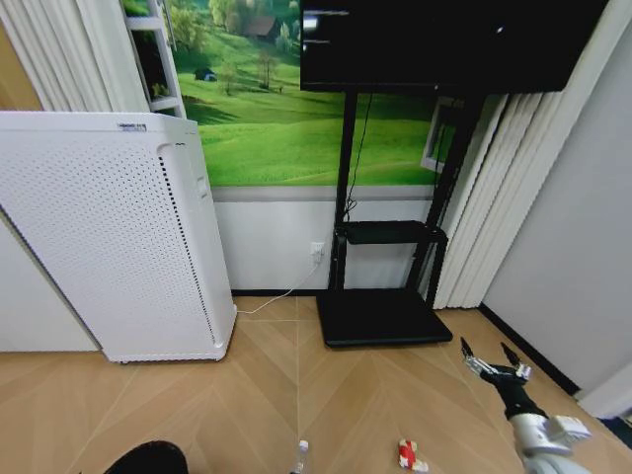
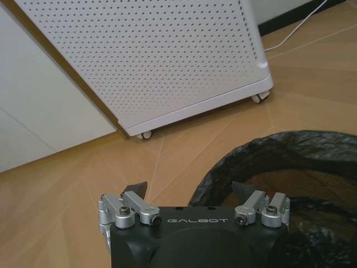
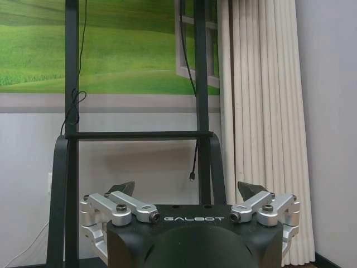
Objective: Pick up the trash bin and place the garbage on the floor into it.
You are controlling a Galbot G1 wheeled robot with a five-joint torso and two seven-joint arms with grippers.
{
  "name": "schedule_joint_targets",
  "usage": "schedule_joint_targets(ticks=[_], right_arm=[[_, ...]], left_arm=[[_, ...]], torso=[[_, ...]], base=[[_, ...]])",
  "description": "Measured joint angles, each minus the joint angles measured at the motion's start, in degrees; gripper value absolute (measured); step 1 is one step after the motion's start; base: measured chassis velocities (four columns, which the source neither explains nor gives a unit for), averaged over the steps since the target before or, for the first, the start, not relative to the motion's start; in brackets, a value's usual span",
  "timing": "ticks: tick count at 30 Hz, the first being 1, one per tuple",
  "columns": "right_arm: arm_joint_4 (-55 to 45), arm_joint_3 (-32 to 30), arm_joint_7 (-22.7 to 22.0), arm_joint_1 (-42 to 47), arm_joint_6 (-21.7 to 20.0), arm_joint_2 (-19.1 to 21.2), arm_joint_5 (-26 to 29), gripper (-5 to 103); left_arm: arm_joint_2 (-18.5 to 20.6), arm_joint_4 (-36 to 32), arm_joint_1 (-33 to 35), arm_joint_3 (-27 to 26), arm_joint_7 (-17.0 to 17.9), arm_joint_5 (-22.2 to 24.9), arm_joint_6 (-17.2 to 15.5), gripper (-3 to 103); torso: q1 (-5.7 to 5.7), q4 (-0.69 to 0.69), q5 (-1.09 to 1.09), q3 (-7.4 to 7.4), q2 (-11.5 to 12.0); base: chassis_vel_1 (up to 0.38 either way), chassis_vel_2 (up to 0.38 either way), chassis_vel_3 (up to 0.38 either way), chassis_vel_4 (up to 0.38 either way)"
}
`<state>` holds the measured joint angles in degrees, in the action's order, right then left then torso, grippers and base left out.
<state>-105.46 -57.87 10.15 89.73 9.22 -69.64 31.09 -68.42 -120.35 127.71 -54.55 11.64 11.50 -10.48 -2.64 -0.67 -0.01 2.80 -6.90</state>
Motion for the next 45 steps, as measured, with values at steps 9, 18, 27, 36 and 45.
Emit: schedule_joint_targets(ticks=[9,18,27,36,45], right_arm=[[0.54,0.39,-0.06,-0.68,-0.15,0.03,-0.07,100],[0.78,0.75,-0.06,-0.78,-0.2,-0.49,-0.56,100],[0.87,0.83,-0.06,-0.75,-0.21,-0.66,-0.83,100],[1.14,0.94,-0.05,-0.85,-0.21,-0.77,-1.14,100],[1.29,1.52,-0.03,-1.2,-0.24,-1.2,-1.66,100]], left_arm=[[1.08,2.99,-0.35,-1.93,0.39,0.68,-0.36,86],[1.74,6.76,-3.51,-0.52,-1.43,1.12,0.25,86],[1.02,8.6,-5.69,1.84,-2.68,0.59,0.41,86],[0.27,10.86,-7.09,3.84,-4.18,-1.01,0.61,86],[0.17,13.19,-8.32,4.28,-4.52,-1.52,0.75,86]], torso=[[0.0,0.01,0.01,0.01,-0.01],[-0.01,-0.01,0.01,0.02,-0.01],[0.0,0.0,0.01,0.02,-0.02],[0.0,0.0,0.01,0.02,-0.02],[0.0,0.0,0.01,0.02,-0.02]], base=[[0.0,0.0,0.0,0.0],[0.0,0.0,0.0,0.0],[0.0,0.0,0.0,0.0],[0.0,0.0,0.0,0.0],[0.0,0.0,0.0,0.0]])
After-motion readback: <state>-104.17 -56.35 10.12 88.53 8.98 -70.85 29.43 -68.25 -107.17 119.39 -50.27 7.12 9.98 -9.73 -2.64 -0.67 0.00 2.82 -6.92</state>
